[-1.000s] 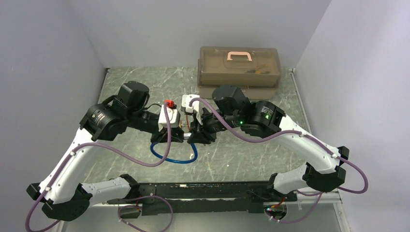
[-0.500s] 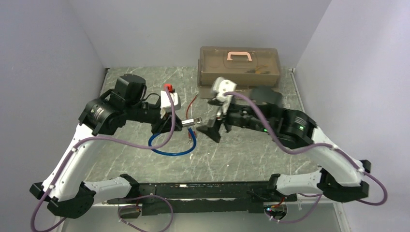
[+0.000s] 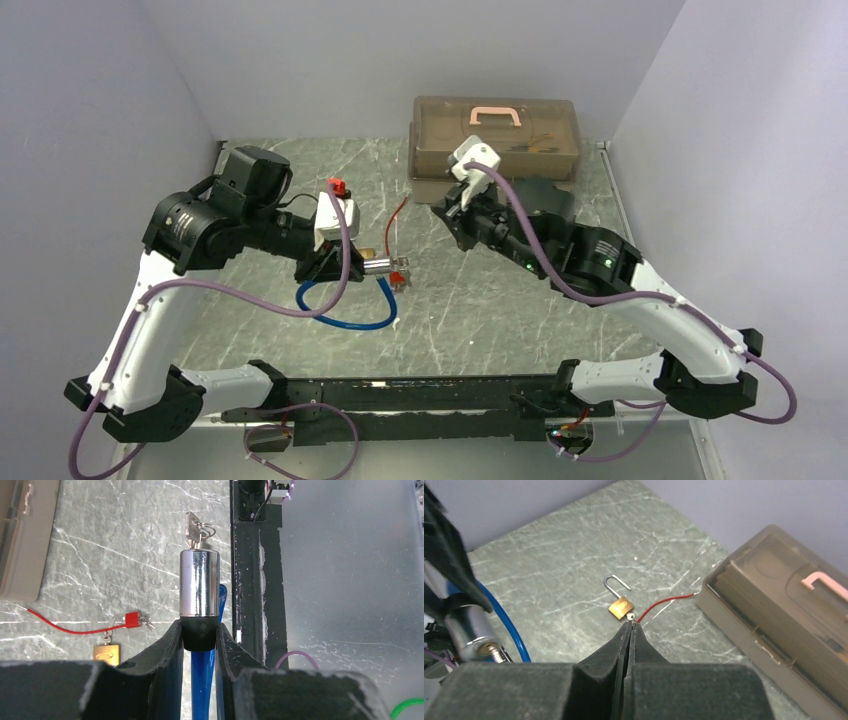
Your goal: Unlock with the key
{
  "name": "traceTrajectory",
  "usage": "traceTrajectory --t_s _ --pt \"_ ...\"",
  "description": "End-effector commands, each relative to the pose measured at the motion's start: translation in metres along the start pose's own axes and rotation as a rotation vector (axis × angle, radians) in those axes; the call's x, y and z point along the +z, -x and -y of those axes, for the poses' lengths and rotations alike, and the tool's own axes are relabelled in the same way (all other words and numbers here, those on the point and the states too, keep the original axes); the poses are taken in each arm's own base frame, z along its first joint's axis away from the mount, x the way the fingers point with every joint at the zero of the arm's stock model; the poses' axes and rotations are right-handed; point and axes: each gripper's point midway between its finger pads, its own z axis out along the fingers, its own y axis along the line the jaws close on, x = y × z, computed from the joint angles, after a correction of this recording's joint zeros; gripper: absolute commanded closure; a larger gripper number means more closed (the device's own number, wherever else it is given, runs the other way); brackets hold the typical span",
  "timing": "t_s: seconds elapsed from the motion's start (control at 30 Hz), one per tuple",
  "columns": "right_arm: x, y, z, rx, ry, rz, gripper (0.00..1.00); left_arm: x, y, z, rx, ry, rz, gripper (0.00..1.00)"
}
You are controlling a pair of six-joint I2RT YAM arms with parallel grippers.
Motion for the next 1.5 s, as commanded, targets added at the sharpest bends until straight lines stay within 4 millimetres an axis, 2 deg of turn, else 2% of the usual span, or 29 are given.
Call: traceTrajectory --t_s 0.0,0.13,0.4,0.8,1.0,1.13,1.33,1.4,1.43,1.47 --pt "0.007 0.002 0.002 0.090 -0.044 0.011 1.00 -0.009 0.010 0.011 0.103 -0.006 0.053 1.00" --pt "0.018 -0.007 -0.008 0.126 -0.036 -0.014 1.00 -0.008 0.002 0.002 0.084 0.047 0.028 1.00" --pt "0.025 -0.024 -0.022 0.084 -0.119 -0.059 1.00 -0.015 0.013 -0.013 0.069 0.129 0.038 1.00" --pt "0.038 -0.020 -0.045 0.043 -0.155 -0.057 1.00 -0.016 0.024 -0.028 0.064 0.153 0.051 1.00" --pt "0.053 -0.025 -0.076 0.055 -0.111 -0.064 1.00 -0.014 0.025 -0.032 0.044 0.164 0.064 1.00" --pt "0.063 -0.029 -0.090 0.081 -0.096 -0.060 1.00 -0.012 0.032 -0.027 0.037 0.123 0.096 1.00" --pt "0.051 -0.023 -0.084 0.100 -0.079 -0.030 1.00 -0.010 0.032 -0.024 0.035 0.094 0.102 1.00" --pt "0.038 -0.019 -0.063 0.094 -0.137 -0.021 1.00 -0.011 0.030 -0.023 0.042 0.098 0.095 1.00" --pt "0.031 -0.017 -0.051 0.099 -0.156 -0.018 0.96 -0.012 0.028 -0.023 0.048 0.109 0.092 1.00" --pt "0.022 -0.013 -0.038 0.115 -0.164 -0.004 0.87 -0.012 0.026 -0.023 0.054 0.113 0.091 1.00"
